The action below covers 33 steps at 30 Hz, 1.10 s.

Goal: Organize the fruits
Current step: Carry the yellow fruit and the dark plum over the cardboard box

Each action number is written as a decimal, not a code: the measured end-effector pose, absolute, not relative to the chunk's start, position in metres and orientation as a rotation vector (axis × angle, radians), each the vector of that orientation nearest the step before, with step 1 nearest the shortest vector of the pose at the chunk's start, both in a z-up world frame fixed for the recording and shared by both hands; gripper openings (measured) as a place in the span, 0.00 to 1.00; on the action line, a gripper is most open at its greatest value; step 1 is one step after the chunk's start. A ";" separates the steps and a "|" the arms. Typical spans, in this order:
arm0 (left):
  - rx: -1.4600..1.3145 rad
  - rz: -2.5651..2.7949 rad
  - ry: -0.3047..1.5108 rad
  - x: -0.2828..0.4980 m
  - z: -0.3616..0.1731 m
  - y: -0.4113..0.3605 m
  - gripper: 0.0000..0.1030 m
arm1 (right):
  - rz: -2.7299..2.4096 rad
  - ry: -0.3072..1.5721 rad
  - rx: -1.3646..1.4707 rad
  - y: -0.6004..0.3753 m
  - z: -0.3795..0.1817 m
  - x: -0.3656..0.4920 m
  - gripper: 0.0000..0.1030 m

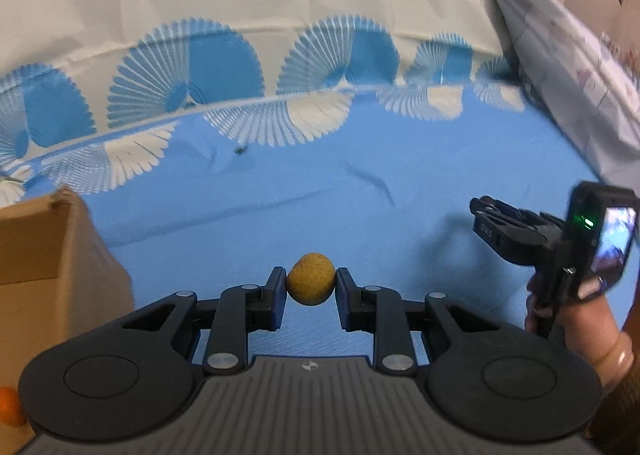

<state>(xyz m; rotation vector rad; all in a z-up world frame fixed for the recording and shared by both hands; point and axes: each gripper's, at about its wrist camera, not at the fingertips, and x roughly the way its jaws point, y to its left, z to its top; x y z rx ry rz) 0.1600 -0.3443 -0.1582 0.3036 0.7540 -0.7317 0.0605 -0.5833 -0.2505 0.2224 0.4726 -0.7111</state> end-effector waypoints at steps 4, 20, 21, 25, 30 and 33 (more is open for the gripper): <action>0.265 -0.706 0.709 0.143 -0.120 -0.311 0.28 | -0.635 0.378 0.190 -0.527 -0.199 0.028 0.27; 0.177 -0.481 0.713 0.055 -0.055 -0.064 0.28 | -0.051 0.543 0.223 -0.256 -0.117 -0.048 0.27; 0.179 -0.459 0.708 0.049 -0.055 -0.049 0.28 | -0.030 0.550 0.215 -0.243 -0.115 -0.050 0.27; 0.161 -0.407 0.695 0.031 -0.051 -0.002 0.28 | 0.048 0.554 0.163 -0.196 -0.100 -0.058 0.27; 0.139 -0.374 0.696 0.013 -0.051 0.037 0.28 | 0.098 0.546 0.135 -0.163 -0.093 -0.061 0.27; 0.121 -0.352 0.713 0.011 -0.053 0.049 0.28 | 0.116 0.565 0.126 -0.154 -0.094 -0.062 0.27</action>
